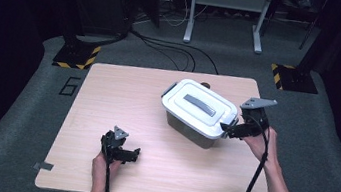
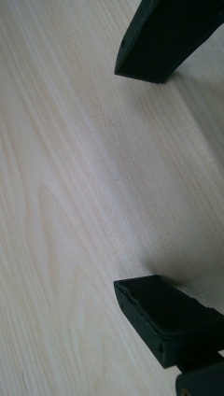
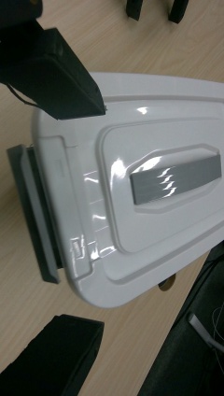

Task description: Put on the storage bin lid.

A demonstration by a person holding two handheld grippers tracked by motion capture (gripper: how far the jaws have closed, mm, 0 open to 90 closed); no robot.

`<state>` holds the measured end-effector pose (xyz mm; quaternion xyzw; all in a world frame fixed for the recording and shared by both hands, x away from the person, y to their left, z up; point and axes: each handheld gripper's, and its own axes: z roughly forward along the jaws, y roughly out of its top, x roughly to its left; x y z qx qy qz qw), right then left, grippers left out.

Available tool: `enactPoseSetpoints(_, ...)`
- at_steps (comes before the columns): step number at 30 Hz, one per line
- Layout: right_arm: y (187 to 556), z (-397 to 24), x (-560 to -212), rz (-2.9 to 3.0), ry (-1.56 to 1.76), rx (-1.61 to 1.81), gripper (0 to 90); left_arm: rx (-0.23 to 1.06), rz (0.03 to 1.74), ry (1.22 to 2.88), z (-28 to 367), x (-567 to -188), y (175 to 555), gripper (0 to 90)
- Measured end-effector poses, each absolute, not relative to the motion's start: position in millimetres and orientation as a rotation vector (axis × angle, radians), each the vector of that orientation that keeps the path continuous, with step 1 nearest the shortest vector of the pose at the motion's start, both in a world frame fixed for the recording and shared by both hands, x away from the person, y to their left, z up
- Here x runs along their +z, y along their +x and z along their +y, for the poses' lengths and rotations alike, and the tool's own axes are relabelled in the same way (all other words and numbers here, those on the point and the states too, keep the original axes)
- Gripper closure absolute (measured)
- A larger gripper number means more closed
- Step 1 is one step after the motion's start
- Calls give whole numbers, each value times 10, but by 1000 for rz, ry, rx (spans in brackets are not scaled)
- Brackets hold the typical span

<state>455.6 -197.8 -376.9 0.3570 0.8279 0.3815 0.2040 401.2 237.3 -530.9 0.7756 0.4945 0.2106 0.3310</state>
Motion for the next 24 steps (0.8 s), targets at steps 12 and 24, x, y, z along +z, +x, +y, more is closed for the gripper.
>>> enactPoseSetpoints(12,4286,-2385,-4091,2247,1097,1058,0,551,1292,2029,2374,-5308,4012,5)
enactPoseSetpoints(24,4088,-2599,-5042,2241,1298,989,0,551,1291,2028,2373,-5309,4013,5)
